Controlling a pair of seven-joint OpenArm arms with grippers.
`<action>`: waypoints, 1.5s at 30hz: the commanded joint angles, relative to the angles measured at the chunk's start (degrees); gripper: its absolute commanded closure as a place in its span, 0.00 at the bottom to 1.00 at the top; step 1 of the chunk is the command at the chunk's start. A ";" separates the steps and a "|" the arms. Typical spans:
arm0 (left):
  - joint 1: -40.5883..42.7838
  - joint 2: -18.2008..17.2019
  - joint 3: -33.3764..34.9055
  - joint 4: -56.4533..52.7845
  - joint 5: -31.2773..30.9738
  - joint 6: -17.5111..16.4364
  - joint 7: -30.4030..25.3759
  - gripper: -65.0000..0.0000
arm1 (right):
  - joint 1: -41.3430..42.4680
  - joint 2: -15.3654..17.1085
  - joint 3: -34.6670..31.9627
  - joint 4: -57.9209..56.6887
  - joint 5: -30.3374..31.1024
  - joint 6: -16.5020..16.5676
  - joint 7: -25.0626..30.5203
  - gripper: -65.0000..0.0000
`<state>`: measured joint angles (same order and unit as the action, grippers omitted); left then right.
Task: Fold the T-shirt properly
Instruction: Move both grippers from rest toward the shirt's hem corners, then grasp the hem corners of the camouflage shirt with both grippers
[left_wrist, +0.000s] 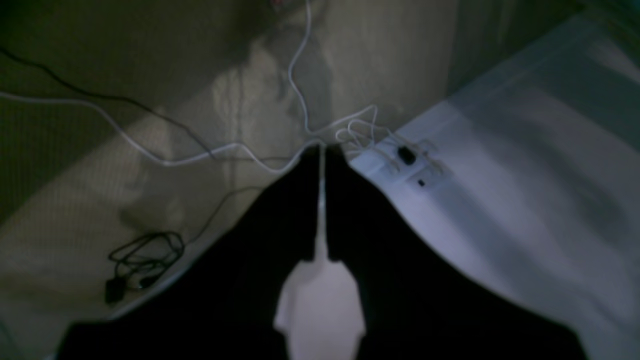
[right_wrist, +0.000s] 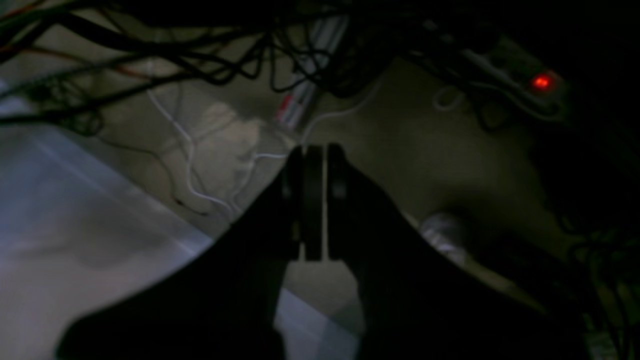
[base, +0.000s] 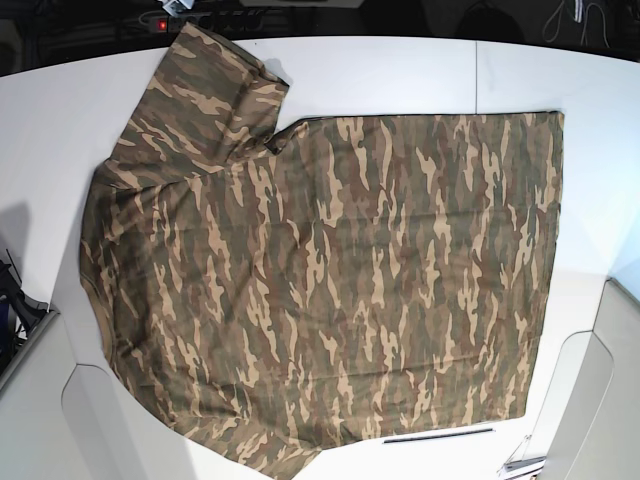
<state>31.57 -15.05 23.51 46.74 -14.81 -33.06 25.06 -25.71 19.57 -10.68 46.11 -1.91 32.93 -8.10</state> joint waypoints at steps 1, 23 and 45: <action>2.56 -0.63 -0.09 2.27 -0.96 -0.63 0.96 0.95 | -2.45 1.97 0.04 2.86 2.03 0.96 -0.04 0.97; 30.21 -1.11 -36.87 58.53 -19.19 -0.66 16.11 0.95 | -16.83 13.70 8.70 59.47 41.38 0.92 -38.51 0.97; 28.55 -1.16 -61.83 75.34 -30.29 -0.63 19.78 0.73 | -8.35 9.73 29.05 56.35 49.35 0.70 -38.45 0.57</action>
<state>59.31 -15.86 -37.80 121.21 -44.77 -33.45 45.56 -33.80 28.80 17.98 101.78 46.74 33.36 -47.22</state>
